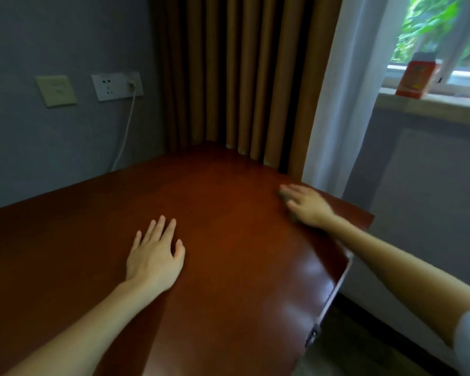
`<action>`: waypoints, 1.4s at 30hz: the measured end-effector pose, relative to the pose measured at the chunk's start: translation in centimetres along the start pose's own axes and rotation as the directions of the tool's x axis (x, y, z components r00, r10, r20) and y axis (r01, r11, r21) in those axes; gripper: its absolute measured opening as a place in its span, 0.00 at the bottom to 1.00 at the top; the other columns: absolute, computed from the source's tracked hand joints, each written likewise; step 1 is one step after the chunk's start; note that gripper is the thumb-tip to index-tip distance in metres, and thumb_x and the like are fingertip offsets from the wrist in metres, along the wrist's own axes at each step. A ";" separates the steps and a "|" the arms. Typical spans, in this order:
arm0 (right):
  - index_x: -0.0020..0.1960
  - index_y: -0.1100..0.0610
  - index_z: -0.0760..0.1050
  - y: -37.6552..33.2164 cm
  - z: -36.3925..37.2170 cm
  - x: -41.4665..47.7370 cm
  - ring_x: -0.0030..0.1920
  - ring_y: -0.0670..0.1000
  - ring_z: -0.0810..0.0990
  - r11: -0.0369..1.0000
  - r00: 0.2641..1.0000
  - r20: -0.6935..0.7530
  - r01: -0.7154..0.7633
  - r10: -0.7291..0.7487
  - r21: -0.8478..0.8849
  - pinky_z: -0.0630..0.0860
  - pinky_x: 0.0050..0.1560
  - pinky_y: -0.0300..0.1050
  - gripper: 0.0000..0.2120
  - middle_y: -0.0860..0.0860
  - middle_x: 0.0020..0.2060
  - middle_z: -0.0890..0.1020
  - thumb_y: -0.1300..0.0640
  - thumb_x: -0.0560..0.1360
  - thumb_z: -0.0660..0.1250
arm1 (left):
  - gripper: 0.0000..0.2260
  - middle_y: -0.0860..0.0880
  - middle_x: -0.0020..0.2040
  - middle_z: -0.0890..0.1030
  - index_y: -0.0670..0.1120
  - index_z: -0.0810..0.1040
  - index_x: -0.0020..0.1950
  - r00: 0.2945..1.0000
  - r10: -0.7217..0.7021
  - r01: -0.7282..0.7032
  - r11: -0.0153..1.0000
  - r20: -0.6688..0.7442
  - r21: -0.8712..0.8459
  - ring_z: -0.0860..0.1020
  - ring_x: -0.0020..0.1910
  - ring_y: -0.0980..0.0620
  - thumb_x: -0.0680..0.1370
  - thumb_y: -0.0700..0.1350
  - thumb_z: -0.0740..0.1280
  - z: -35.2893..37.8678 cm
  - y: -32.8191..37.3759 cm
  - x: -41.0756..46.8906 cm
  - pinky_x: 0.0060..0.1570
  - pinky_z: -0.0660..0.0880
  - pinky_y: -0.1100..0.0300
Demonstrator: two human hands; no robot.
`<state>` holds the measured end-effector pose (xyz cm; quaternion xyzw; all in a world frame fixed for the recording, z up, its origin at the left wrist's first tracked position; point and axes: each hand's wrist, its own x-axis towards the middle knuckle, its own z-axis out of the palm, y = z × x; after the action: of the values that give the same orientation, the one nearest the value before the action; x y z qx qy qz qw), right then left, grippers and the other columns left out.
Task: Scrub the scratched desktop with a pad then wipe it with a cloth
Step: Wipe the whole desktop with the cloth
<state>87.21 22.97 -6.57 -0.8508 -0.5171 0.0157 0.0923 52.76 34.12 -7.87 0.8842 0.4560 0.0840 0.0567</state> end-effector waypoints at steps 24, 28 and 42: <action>0.77 0.52 0.53 -1.7 0.8 8.6 0.72 0.60 0.61 0.932 0.930 -0.069 -0.361 0.361 0.022 0.58 0.71 0.54 0.27 0.57 0.74 0.62 0.47 0.80 0.46 | 0.31 0.50 0.79 0.43 0.53 0.45 0.79 0.996 -0.056 0.056 0.998 0.073 0.001 0.42 0.77 0.52 0.79 0.66 0.44 -1.1 -7.4 7.2 0.75 0.42 0.52; 0.77 0.52 0.53 -6.9 2.1 13.1 0.72 0.60 0.61 0.913 0.910 -0.094 -0.407 0.404 -0.011 0.58 0.70 0.56 0.27 0.57 0.74 0.62 0.48 0.79 0.47 | 0.30 0.49 0.79 0.44 0.50 0.45 0.79 0.989 -0.132 0.132 0.991 0.063 0.010 0.43 0.78 0.51 0.80 0.63 0.44 -1.2 -10.6 11.3 0.76 0.43 0.53; 0.77 0.50 0.52 -12.6 2.3 13.5 0.76 0.47 0.52 0.939 0.937 0.083 0.343 -0.339 -0.032 0.47 0.73 0.41 0.38 0.50 0.77 0.55 0.36 0.70 0.37 | 0.28 0.49 0.79 0.45 0.51 0.46 0.79 0.974 -0.226 0.225 0.973 0.031 0.053 0.44 0.78 0.50 0.81 0.61 0.44 -1.6 -14.3 16.5 0.75 0.43 0.50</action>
<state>82.17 40.82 -5.76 -0.7489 -0.6601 0.0203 0.0544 50.43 55.91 -7.25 0.8292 0.5543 0.0497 0.0526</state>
